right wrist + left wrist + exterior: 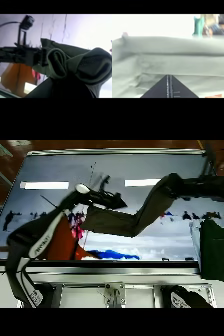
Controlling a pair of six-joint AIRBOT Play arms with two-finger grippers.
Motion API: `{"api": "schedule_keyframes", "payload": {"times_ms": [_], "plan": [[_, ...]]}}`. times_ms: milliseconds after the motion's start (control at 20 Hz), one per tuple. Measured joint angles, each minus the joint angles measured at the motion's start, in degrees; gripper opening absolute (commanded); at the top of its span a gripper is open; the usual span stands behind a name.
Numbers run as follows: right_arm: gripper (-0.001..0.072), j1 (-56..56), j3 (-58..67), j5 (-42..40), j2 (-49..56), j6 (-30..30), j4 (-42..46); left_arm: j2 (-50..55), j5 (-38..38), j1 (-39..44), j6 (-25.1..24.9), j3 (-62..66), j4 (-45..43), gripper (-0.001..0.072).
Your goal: Fold the shirts.
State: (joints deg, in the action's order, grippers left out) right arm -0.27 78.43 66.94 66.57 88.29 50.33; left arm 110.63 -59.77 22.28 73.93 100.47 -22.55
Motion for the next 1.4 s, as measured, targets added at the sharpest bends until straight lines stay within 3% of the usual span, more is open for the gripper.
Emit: {"api": "schedule_keyframes", "payload": {"times_ms": [200,450,500,600,650,850,1050,1150,1400], "plan": [[0.0061,12.59,0.0,-11.26,7.67,0.0,-0.55,-12.11,-2.51,-14.8,0.09,0.02,-8.22,0.0038],[0.0063,27.32,0.0,-29.11,20.59,0.02,-6.47,-24.98,-5.46,-32.06,0.24,0.04,-11.8,0.0039],[0.012,29.53,0.0,-32.61,23.32,0.04,-8.98,-26.91,-6.34,-34.64,0.26,0.04,-12.04,0.0039],[0.0539,33.18,0.0,-39.54,28.48,0.2,-16.28,-29.68,-8.24,-38.1,0.26,0.04,-12.24,0.0039],[0.0577,34.64,0.0,-42.49,30.71,0.15,-20.09,-30.6,-8.92,-39.39,0.26,0.04,-12.41,0.0039],[0.0577,35.98,0.0,-47.93,34.07,-1.33,-28.17,-31.89,-10.67,-40.96,-0.26,0.04,-12.7,0.0039],[0.0578,28.5,0.02,-40.87,30.03,-3.1,-22.34,-32.06,-11.19,-41.4,-1.27,0.04,-12.94,0.0039],[0.0671,22.21,0.04,-31.28,27.04,-1.42,-14.51,-32.09,-11.3,-41.53,-1.75,0.04,-13.0,0.0039],[0.0671,10.01,-2.25,-6.4,23.98,6.01,6.93,-32.09,-12.41,-41.53,-2.21,0.04,-13.07,0.0039]]}}
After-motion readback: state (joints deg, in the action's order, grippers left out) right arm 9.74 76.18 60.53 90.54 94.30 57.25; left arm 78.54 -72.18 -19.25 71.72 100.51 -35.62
